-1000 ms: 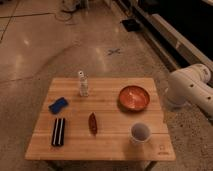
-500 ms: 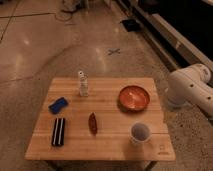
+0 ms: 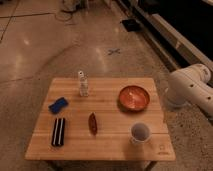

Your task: Place the pepper in the ceramic bowl

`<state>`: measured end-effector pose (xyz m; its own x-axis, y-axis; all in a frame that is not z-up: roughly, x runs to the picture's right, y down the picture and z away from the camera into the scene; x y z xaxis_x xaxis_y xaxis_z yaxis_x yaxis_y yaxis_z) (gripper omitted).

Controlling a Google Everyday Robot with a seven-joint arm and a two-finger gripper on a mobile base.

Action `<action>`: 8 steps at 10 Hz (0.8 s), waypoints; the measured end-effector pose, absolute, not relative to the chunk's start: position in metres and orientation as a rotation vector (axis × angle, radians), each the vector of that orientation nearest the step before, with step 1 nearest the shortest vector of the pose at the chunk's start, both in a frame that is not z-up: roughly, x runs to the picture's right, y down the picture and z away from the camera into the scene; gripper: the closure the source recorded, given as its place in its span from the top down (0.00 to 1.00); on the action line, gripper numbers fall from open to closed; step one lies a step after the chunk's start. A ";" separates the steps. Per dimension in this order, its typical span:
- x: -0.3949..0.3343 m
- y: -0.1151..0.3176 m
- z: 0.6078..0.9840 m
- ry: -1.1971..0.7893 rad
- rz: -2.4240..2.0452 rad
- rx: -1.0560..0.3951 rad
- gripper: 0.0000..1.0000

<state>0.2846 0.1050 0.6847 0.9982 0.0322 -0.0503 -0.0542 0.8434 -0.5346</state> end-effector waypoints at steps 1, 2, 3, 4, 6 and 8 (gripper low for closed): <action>0.283 0.102 0.688 0.026 0.038 -0.566 0.65; 0.270 0.095 0.695 -0.009 0.011 -0.564 0.65; 0.252 0.084 0.704 -0.053 -0.032 -0.557 0.65; 0.230 0.071 0.715 -0.104 -0.087 -0.545 0.65; 0.199 0.054 0.728 -0.172 -0.177 -0.525 0.65; 0.145 0.034 0.742 -0.262 -0.335 -0.486 0.65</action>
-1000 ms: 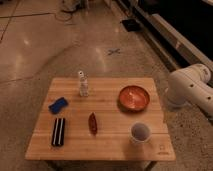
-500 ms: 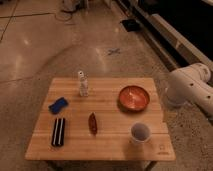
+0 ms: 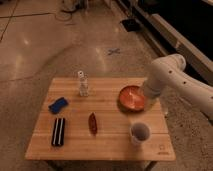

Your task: Place the pepper in the ceramic bowl

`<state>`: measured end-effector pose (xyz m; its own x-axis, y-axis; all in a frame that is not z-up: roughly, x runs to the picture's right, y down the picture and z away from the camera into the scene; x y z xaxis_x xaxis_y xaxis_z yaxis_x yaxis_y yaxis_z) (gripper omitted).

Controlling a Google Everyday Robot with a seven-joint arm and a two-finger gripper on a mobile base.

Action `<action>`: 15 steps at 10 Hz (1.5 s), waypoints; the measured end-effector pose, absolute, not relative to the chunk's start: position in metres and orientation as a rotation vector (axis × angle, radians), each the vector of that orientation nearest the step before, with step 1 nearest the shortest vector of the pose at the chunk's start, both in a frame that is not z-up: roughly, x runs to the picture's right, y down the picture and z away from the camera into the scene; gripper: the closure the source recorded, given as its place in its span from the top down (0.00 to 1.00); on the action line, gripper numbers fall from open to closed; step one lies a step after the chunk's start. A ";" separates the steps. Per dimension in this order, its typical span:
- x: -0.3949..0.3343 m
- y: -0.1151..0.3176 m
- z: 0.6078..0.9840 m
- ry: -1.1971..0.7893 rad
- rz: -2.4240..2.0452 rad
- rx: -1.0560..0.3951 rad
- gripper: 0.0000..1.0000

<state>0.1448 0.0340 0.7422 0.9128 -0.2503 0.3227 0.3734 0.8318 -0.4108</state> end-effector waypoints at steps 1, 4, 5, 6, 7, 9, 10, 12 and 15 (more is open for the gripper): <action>0.122 0.031 0.746 -0.296 -0.405 -0.467 0.65; 0.049 0.049 0.752 -0.379 -0.634 -0.401 0.65; 0.031 0.062 0.751 -0.403 -0.702 -0.384 0.65; 0.013 0.080 0.752 -0.426 -0.787 -0.367 0.65; 0.003 0.097 0.754 -0.437 -0.857 -0.358 0.65; -0.019 0.138 0.761 -0.464 -1.019 -0.355 0.65; -0.028 0.150 0.765 -0.474 -1.079 -0.355 0.65; -0.045 0.176 0.776 -0.498 -1.206 -0.366 0.65; -0.061 0.190 0.798 -0.493 -1.325 -0.371 0.65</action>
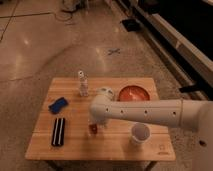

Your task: Place the pepper in the ceramic bowl

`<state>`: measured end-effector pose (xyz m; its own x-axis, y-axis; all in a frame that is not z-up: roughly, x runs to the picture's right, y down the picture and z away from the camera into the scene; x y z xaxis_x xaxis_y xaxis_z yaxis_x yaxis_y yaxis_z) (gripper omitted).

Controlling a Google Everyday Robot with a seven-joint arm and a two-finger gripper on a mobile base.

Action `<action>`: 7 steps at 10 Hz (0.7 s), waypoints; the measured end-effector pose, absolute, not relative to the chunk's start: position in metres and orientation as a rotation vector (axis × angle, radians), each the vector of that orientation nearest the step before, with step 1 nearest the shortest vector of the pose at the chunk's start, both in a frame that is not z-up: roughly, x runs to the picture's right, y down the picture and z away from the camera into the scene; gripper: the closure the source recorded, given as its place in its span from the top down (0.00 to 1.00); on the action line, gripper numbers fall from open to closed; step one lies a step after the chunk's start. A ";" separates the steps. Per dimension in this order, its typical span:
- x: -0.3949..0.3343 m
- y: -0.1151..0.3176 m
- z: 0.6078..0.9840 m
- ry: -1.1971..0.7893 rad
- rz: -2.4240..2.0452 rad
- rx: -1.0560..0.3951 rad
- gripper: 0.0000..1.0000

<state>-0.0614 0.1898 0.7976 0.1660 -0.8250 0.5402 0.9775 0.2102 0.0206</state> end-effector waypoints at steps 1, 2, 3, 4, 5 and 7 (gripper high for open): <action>-0.065 0.191 0.804 -0.488 -1.345 -0.372 0.65; -0.071 0.191 0.810 -0.483 -1.367 -0.370 0.65; -0.075 0.190 0.816 -0.477 -1.384 -0.368 0.65; -0.079 0.190 0.821 -0.467 -1.405 -0.366 0.65; -0.083 0.190 0.827 -0.459 -1.423 -0.364 0.65; -0.089 0.189 0.835 -0.443 -1.445 -0.359 0.63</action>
<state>-0.0891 0.1889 0.8354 0.0694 -0.8652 0.4965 0.9948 0.0969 0.0299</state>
